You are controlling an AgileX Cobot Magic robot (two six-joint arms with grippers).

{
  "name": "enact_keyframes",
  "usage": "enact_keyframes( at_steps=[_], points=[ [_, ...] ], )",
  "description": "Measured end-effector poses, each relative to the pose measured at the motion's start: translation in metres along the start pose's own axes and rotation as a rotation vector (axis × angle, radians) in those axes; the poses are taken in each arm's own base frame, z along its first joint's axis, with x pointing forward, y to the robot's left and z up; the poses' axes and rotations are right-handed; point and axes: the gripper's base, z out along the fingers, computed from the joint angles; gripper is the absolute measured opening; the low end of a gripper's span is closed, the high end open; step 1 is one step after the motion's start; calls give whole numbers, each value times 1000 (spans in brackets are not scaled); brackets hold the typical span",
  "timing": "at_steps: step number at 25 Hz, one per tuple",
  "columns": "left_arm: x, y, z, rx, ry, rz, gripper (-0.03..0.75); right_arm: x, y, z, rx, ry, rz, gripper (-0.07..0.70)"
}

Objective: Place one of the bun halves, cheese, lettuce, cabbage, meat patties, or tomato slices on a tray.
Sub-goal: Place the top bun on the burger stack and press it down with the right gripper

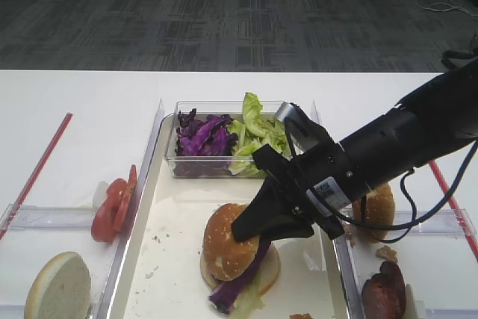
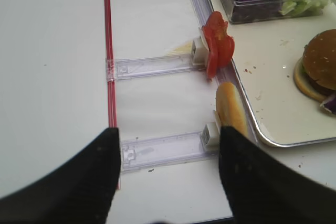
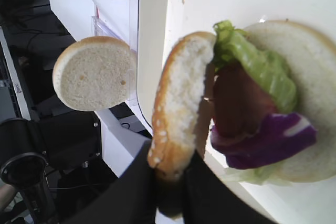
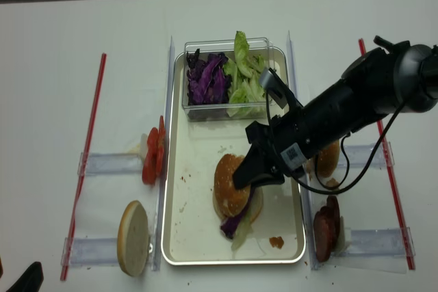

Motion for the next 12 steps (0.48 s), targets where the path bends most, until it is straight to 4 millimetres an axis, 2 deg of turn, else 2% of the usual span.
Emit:
enact_keyframes(
  at_steps=[4,12],
  points=[
    [0,0,0,0,0,0,396,0,0,0,-3,2,11,159],
    [0,0,0,0,0,0,396,3,1,0,-7,29,17,330]
  ],
)
